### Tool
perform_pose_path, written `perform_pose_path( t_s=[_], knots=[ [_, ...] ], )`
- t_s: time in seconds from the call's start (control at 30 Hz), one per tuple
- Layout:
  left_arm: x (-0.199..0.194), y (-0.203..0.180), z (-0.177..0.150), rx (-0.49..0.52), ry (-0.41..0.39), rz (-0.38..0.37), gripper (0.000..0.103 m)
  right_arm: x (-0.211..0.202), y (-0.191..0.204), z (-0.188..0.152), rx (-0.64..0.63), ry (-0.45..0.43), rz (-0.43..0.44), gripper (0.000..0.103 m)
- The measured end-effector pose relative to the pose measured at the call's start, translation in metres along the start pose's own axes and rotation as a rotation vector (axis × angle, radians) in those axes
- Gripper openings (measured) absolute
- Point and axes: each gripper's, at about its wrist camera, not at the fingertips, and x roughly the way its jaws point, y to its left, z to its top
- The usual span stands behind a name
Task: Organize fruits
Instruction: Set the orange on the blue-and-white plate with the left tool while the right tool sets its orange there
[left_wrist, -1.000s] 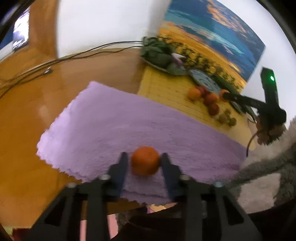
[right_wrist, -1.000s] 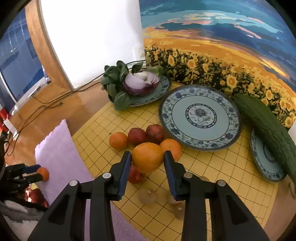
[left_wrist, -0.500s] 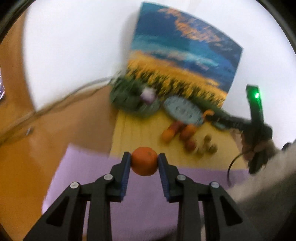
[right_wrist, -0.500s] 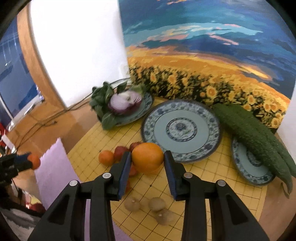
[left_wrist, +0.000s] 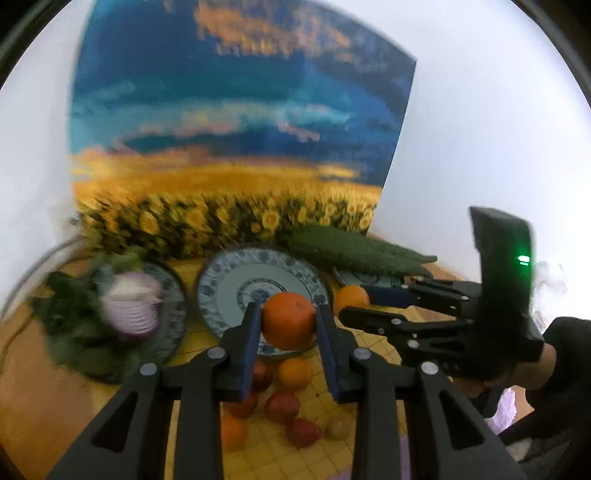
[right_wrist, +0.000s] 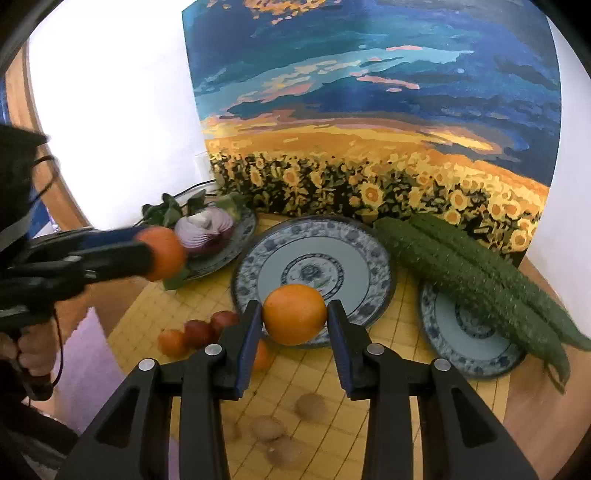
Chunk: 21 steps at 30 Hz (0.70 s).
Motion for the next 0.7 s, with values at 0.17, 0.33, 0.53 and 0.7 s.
perform_pose_path(
  t_s=[0.17, 0.33, 0.53, 0.7],
  knots=[
    [0.049, 0.013, 0.004, -0.083, 0.105, -0.07, 0.031, 0.026, -0.011, 0.002, 0.009, 0.039, -0.007, 0.037],
    [0.08, 0.028, -0.001, -0.151, 0.182, -0.083, 0.031, 0.054, -0.009, 0.001, -0.058, 0.093, -0.053, 0.037],
    [0.097, 0.037, -0.006, -0.201, 0.232, -0.12, 0.031, 0.07, -0.004, 0.002, -0.107, 0.139, -0.053, 0.037],
    [0.104, 0.042, -0.007, -0.215, 0.256, -0.104, 0.032, 0.076, -0.002, 0.005, -0.11, 0.152, -0.06, 0.037]
  ],
)
